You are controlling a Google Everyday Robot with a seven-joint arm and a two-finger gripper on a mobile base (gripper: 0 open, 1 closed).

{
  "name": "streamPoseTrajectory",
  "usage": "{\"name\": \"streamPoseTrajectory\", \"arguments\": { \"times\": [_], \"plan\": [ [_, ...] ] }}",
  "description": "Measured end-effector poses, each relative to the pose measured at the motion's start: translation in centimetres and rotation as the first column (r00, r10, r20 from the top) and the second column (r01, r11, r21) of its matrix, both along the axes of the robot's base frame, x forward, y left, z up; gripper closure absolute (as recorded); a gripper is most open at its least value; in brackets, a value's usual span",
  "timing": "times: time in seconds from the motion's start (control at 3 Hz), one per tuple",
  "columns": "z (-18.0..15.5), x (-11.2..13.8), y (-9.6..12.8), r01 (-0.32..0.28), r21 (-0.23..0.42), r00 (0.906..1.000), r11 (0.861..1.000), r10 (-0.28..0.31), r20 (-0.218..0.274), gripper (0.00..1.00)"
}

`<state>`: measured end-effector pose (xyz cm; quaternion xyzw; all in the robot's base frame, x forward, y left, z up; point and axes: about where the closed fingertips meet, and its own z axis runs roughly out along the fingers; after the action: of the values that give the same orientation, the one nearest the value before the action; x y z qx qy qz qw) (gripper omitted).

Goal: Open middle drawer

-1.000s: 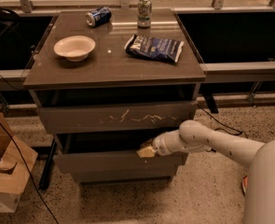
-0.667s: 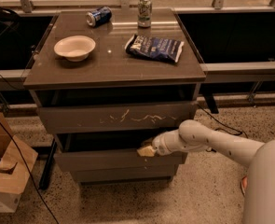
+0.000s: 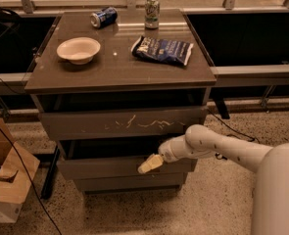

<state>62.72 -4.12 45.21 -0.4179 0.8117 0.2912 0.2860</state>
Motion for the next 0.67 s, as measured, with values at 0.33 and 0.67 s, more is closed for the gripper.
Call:
{"name": "streamPoseTrajectory", "arguments": {
  "times": [0.33, 0.67],
  "plan": [
    [-1.1, 0.1, 0.6, -0.043, -0.052, 0.9988, 0.998, 0.041, -0.027, 0.0],
    [-2.7, -1.1, 0.9, -0.138, -0.188, 0.9877, 0.972, 0.122, -0.098, 0.14]
  ]
}}
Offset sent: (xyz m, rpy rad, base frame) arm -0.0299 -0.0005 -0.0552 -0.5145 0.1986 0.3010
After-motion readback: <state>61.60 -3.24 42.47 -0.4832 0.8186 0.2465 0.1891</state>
